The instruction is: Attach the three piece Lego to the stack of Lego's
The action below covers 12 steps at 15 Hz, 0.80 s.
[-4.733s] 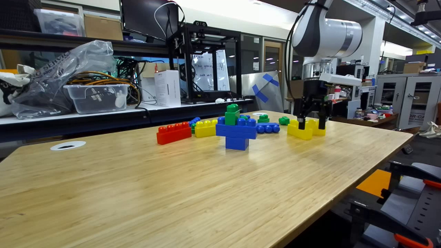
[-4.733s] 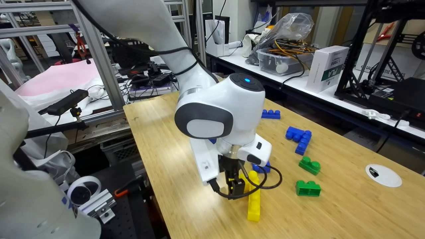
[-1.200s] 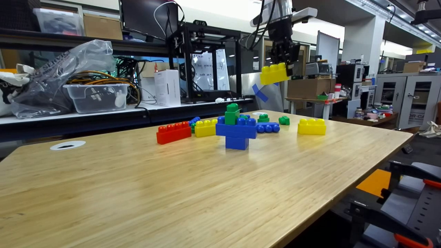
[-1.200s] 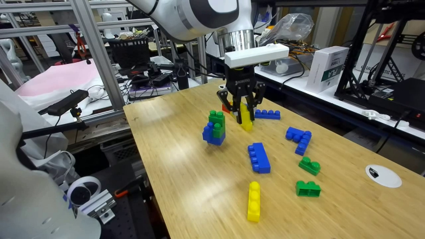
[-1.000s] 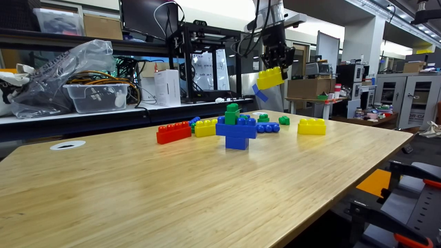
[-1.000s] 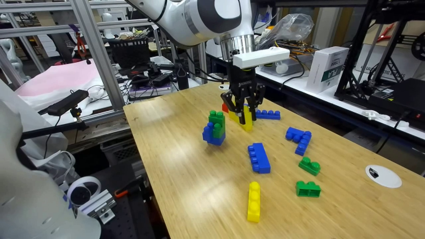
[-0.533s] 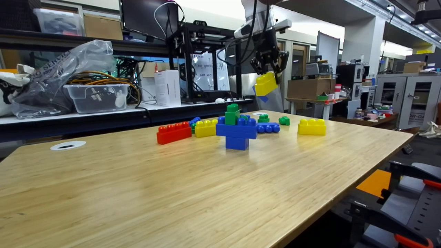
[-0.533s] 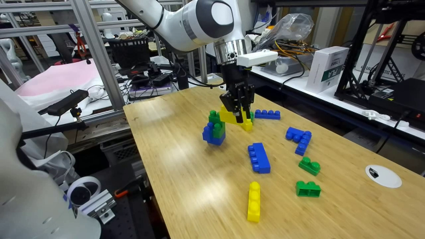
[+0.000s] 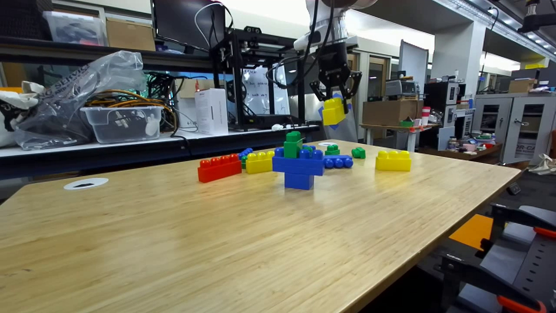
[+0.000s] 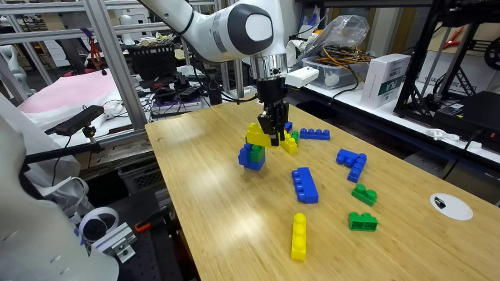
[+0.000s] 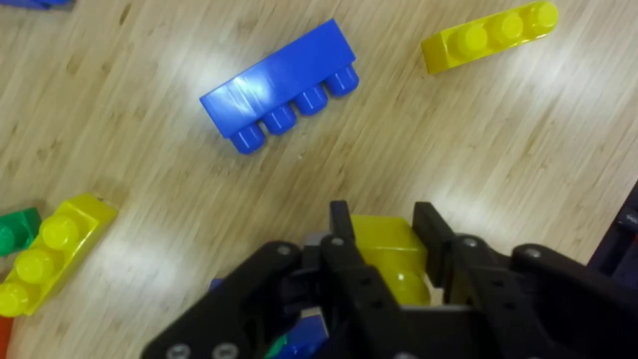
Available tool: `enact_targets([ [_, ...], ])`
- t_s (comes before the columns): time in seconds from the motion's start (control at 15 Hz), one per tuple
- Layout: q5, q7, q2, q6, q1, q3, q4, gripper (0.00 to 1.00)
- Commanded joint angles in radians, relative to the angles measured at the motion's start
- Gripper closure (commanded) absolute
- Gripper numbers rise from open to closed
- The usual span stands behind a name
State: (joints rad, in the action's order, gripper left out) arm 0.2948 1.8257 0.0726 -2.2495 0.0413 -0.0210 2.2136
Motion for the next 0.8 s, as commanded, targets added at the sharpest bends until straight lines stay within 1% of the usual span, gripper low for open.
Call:
enact_targets([
  [0.0,-0.041,0.068,0.008,0.038,-0.011,-0.009,-0.011,0.89],
  [0.07,-0.029,0.04,0.001,0.017,-0.008,-0.008,-0.002,0.89],
  [0.13,-0.029,0.039,0.001,0.019,-0.007,-0.009,-0.002,0.64],
  [0.67,-0.029,0.039,0.001,0.019,-0.007,-0.009,-0.002,0.64],
  [0.73,-0.029,0.039,0.001,0.019,-0.007,-0.009,-0.002,0.89],
])
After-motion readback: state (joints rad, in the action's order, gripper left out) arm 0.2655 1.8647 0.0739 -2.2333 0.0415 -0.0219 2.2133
